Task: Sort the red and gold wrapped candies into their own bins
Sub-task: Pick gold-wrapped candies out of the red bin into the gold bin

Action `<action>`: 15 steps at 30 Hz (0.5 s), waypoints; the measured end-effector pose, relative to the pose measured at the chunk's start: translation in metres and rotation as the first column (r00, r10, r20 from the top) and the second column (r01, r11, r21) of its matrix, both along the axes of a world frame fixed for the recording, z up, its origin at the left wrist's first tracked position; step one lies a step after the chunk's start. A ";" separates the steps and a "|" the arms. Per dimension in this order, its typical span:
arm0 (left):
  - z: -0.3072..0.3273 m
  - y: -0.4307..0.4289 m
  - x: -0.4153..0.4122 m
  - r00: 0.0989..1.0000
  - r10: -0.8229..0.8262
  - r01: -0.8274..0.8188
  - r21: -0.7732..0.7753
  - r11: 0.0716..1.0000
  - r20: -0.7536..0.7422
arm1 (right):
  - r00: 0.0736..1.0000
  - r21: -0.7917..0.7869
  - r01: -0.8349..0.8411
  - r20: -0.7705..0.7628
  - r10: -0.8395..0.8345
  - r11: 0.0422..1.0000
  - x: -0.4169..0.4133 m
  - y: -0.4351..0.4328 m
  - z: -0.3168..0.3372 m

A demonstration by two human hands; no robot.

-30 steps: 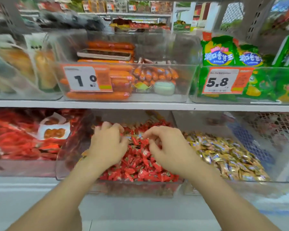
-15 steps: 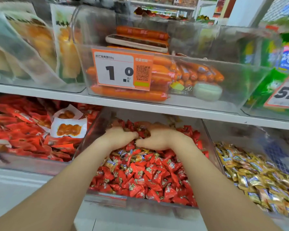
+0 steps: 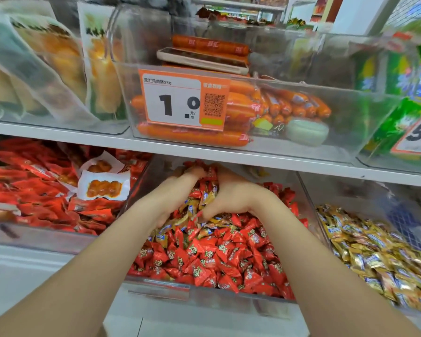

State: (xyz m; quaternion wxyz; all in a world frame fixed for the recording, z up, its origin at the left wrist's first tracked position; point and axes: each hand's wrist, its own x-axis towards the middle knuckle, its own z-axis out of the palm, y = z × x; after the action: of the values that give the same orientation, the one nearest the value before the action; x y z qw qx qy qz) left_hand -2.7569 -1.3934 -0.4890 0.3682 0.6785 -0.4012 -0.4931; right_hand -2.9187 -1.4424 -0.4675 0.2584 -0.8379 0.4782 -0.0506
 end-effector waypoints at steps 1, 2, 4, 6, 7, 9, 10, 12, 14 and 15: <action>0.003 0.004 0.000 1.000 -0.006 0.006 -0.019 1.000 0.018 | 1.000 -0.023 -0.010 0.028 0.011 1.000 -0.005 0.006 0.005; 0.005 0.008 0.000 0.999 -0.019 0.021 -0.046 0.999 0.041 | 0.999 -0.048 -0.010 0.038 0.012 0.999 -0.010 0.011 0.008; 0.010 0.020 -0.003 0.989 -0.083 0.095 -0.093 0.991 0.119 | 0.997 -0.089 -0.011 0.072 0.018 0.996 -0.022 0.021 0.013; 0.014 0.035 -0.006 0.956 -0.199 0.229 -0.124 0.965 0.217 | 0.993 -0.132 -0.034 0.110 0.049 0.991 -0.035 0.031 0.015; 0.017 0.043 -0.007 0.929 -0.262 0.304 -0.133 0.943 0.262 | 0.992 -0.155 -0.050 0.106 0.067 0.987 -0.043 0.036 0.015; 0.021 0.057 -0.006 0.848 -0.369 0.450 -0.149 0.881 0.380 | 0.993 -0.193 -0.082 0.069 0.096 0.978 -0.060 0.047 0.012; 0.020 0.062 -0.004 0.795 -0.401 0.507 -0.135 0.852 0.456 | 0.994 -0.201 -0.083 0.046 0.094 0.976 -0.067 0.052 0.010; 0.019 0.071 -0.001 0.723 -0.420 0.566 -0.122 0.815 0.548 | 0.997 -0.217 -0.080 -0.004 0.081 0.973 -0.078 0.062 0.009; 0.019 0.080 -0.004 0.688 -0.407 0.600 -0.154 0.785 0.601 | 0.996 -0.245 -0.084 -0.051 0.074 0.966 -0.086 0.070 0.011; 0.018 0.082 -0.005 0.679 -0.395 0.612 -0.180 0.770 0.619 | 0.996 -0.254 -0.083 -0.056 0.071 0.964 -0.089 0.073 0.013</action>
State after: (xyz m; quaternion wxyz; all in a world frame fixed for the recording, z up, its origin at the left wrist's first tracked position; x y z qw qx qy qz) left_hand -2.7620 -1.3109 -0.4713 0.2058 0.5664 -0.7490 -0.2754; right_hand -3.0077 -1.3691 -0.4549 0.1387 -0.8830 0.4407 -0.0823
